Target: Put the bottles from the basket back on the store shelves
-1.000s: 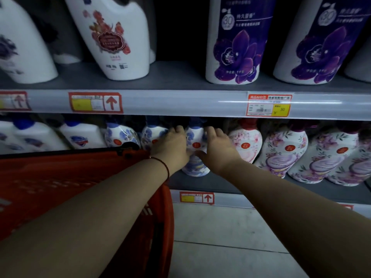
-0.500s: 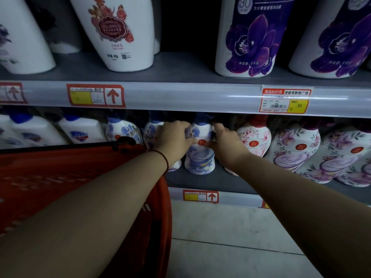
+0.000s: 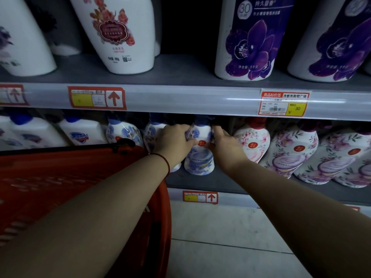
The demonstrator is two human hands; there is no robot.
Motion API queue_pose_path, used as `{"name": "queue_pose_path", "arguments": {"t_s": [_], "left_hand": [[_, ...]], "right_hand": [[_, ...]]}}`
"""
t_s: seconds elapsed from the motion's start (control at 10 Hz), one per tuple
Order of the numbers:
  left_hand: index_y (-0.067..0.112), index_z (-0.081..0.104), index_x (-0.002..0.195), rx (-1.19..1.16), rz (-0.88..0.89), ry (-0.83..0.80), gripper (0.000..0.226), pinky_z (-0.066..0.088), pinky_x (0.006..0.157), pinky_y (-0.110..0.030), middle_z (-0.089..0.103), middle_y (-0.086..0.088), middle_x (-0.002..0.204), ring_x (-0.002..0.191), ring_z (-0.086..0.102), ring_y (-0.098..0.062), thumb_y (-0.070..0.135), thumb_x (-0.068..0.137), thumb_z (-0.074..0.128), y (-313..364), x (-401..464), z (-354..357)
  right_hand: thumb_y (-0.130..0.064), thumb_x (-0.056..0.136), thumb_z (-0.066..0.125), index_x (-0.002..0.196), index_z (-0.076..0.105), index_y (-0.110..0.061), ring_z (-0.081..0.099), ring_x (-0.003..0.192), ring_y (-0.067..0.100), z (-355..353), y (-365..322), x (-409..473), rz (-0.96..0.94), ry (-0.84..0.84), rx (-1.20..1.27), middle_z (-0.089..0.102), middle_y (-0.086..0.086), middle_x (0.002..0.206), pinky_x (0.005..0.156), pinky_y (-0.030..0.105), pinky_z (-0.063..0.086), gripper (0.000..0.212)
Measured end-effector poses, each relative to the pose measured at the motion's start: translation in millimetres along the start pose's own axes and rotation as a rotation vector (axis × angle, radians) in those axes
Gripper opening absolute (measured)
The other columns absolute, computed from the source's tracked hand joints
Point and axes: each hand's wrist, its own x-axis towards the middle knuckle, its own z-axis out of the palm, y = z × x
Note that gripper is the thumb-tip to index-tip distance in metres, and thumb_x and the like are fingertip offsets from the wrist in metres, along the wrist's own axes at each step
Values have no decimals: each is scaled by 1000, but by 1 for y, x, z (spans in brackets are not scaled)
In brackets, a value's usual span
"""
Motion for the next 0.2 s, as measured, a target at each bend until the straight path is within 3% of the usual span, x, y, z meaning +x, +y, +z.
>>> {"name": "queue_pose_path", "arguments": {"t_s": [0.1, 0.2], "left_hand": [[22, 62, 111, 140, -13, -31, 30, 56, 77, -39, 71, -7, 99, 92, 66, -27, 35, 85, 63, 10, -9, -6], [32, 39, 137, 365, -16, -103, 47, 54, 77, -39, 64, -9, 114, 101, 62, -33, 31, 92, 51, 25, -25, -17]], "right_hand": [[-20, 96, 50, 132, 36, -11, 56, 110, 38, 1, -1, -2, 11, -18, -43, 48, 16, 130, 81, 39, 45, 39], [-19, 95, 49, 134, 28, -13, 56, 111, 38, -5, -8, -7, 61, -74, -146, 46, 15, 133, 81, 40, 46, 45]]}}
